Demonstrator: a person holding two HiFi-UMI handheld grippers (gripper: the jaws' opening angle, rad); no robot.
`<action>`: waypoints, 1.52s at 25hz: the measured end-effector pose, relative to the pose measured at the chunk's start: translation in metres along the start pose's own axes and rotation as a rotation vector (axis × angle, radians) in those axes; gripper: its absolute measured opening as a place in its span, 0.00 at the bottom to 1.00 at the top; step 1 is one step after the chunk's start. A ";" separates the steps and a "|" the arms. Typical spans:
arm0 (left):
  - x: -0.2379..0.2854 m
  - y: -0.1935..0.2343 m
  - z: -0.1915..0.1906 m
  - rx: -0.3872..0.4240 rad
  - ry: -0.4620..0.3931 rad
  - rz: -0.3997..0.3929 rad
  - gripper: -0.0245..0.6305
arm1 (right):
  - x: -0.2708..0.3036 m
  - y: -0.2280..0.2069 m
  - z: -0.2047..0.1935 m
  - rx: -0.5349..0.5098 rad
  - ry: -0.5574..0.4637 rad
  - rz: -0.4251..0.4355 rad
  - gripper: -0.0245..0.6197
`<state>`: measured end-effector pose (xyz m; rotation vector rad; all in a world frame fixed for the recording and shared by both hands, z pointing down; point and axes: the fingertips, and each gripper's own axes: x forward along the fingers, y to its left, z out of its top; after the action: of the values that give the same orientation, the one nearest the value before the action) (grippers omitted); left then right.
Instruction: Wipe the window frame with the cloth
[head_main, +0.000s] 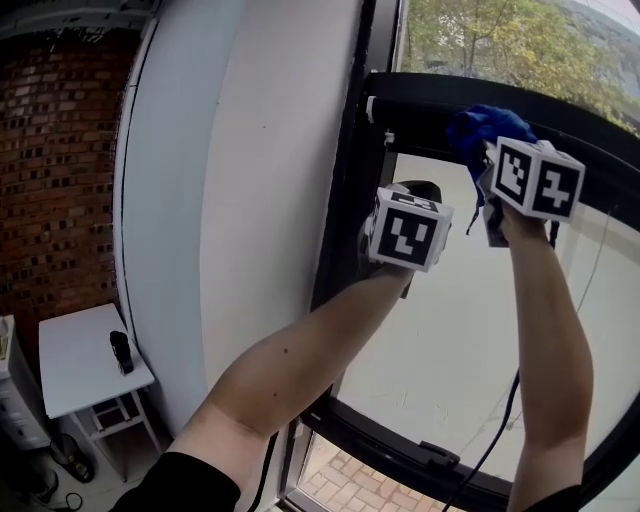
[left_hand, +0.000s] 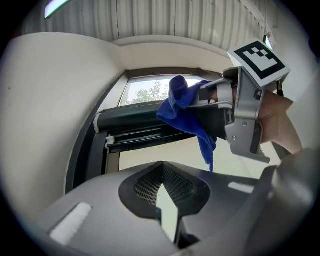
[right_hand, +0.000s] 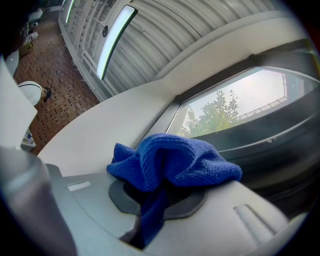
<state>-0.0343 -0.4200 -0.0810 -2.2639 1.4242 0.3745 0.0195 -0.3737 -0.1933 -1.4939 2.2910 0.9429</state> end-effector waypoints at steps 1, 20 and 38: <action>0.002 -0.006 0.001 -0.004 -0.004 -0.008 0.03 | -0.003 -0.003 0.000 0.001 0.002 0.001 0.12; 0.007 -0.124 0.046 -0.046 -0.106 -0.141 0.02 | -0.085 -0.078 0.023 -0.033 -0.005 -0.052 0.12; 0.026 -0.229 0.063 -0.067 -0.100 -0.193 0.02 | -0.198 -0.202 0.045 -0.076 0.014 -0.224 0.12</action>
<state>0.1833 -0.3239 -0.0973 -2.3752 1.1482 0.4724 0.2801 -0.2547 -0.2003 -1.7489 2.0626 0.9664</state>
